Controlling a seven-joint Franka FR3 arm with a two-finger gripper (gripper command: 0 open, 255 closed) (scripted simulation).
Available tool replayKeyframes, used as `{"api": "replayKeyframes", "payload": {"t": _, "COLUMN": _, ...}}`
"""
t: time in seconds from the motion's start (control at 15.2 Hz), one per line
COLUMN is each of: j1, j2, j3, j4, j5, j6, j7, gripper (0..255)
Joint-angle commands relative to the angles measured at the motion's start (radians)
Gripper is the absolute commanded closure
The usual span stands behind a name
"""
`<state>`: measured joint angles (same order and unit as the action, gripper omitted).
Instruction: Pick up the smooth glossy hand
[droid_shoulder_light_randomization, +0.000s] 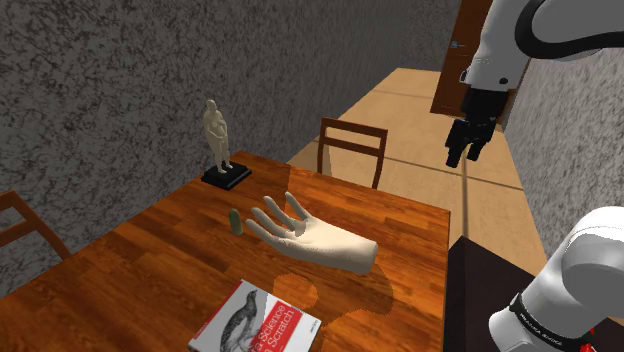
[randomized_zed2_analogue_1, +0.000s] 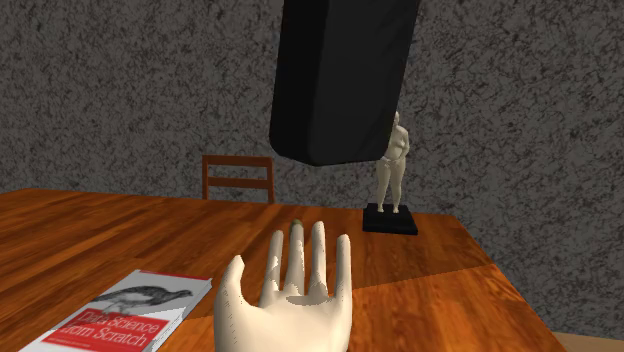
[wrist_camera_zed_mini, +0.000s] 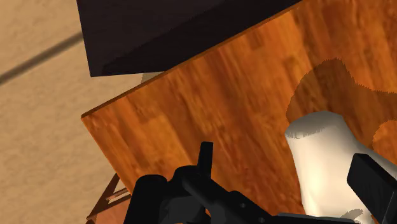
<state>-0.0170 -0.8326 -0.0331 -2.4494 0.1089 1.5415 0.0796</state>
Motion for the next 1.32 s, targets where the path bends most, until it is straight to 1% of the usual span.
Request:
{"api": "replayKeyframes", "payload": {"t": 0.0, "j1": 0.0, "j2": 0.0, "j3": 0.0, "j4": 0.0, "j5": 0.0, "j6": 0.0, "j7": 0.0, "gripper": 0}}
{"api": "replayKeyframes", "payload": {"t": 0.26, "j1": 0.046, "j2": 0.077, "j3": 0.044, "j4": -0.03, "j5": 0.035, "j6": 0.141, "j7": -0.019, "gripper": 0}}
{"api": "replayKeyframes", "payload": {"t": 0.59, "j1": 0.101, "j2": 0.195, "j3": 0.101, "j4": -0.039, "j5": 0.072, "j6": 0.313, "j7": -0.044, "gripper": 0}}
{"api": "replayKeyframes", "payload": {"t": 0.92, "j1": 0.15, "j2": 0.333, "j3": 0.158, "j4": -0.018, "j5": 0.098, "j6": 0.475, "j7": -0.068, "gripper": 0}}
{"api": "replayKeyframes", "payload": {"t": 1.25, "j1": 0.191, "j2": 0.483, "j3": 0.216, "j4": 0.03, "j5": 0.105, "j6": 0.623, "j7": -0.085, "gripper": 0}}
